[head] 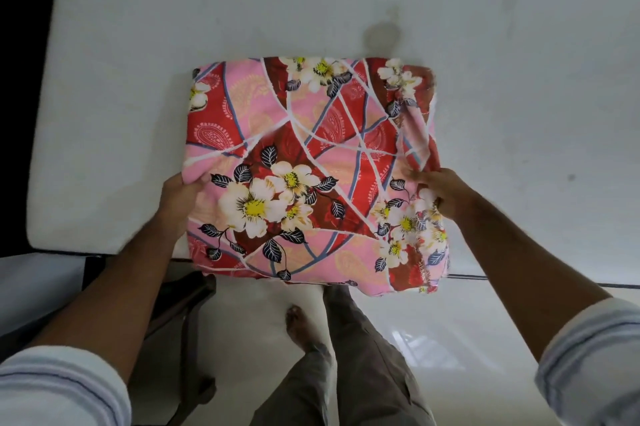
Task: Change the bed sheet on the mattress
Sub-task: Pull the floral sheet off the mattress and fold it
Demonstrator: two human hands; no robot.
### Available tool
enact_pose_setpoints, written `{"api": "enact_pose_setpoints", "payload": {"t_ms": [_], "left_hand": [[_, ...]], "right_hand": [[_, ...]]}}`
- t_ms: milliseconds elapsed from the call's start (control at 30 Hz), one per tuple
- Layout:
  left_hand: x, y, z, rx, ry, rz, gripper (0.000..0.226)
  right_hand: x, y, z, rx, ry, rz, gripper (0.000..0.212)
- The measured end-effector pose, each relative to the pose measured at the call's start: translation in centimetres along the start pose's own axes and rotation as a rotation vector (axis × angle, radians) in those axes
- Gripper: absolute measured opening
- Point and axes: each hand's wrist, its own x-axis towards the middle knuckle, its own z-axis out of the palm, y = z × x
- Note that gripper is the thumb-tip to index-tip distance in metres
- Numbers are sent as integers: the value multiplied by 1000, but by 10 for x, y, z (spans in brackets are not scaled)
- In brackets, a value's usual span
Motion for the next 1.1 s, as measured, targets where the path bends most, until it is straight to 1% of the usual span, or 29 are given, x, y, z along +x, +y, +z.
{"api": "enact_pose_setpoints", "payload": {"t_ms": [33, 100, 200, 267, 333, 367, 400, 433, 500, 567, 600, 667, 700, 800, 867, 900, 1000, 1033, 1067, 1100], "left_hand": [[-10, 5, -5, -19, -20, 30, 33], [-39, 15, -19, -58, -47, 107, 34], [-86, 33, -41, -109, -48, 237, 31], [-123, 49, -57, -155, -21, 321, 30], [-160, 67, -72, -228, 21, 356, 29], [-173, 76, -78, -251, 54, 377, 32], [-185, 85, -85, -263, 95, 408, 38], [-196, 92, -93, -264, 141, 438, 45], [-212, 108, -108, -305, 234, 483, 51], [-222, 126, -121, -362, 287, 521, 62], [-228, 135, -125, -365, 273, 561, 56], [-233, 150, -130, -332, 239, 622, 32], [-233, 154, -130, -321, 235, 643, 30], [-223, 153, -123, -299, 246, 664, 36], [-209, 143, -117, -294, 259, 630, 40], [-202, 137, -113, -287, 265, 603, 39], [-178, 136, -98, -258, 241, 557, 38], [-170, 142, -94, -240, 235, 545, 37], [-158, 151, -90, -217, 234, 538, 37], [-145, 163, -87, -194, 225, 543, 36]], "right_hand": [[-11, -1, -2, 12, 3, 3, 47], [-43, -2, -5, 59, 24, -49, 49], [-94, -3, -8, 139, 135, -180, 47], [-134, -2, -8, 118, 229, -323, 49], [-178, 0, -4, 153, 308, -456, 63], [-196, -1, -2, 190, 320, -503, 67], [-218, -2, 0, 201, 322, -558, 67], [-236, -3, 1, 203, 319, -611, 63], [-267, -6, 1, 186, 291, -698, 52], [-287, -16, -3, 155, 260, -759, 35], [-296, -22, -5, 155, 266, -766, 25], [-305, -35, -10, 151, 266, -766, 14], [-306, -41, -11, 137, 279, -761, 11], [-298, -49, -16, 99, 305, -671, 6], [-290, -49, -15, 88, 274, -601, 9], [-285, -48, -14, 83, 257, -562, 14], [-260, -57, -17, 61, 220, -464, 48], [-251, -65, -18, 56, 206, -443, 52], [-239, -78, -20, 49, 187, -424, 47], [-225, -93, -22, 51, 174, -414, 35]]}}
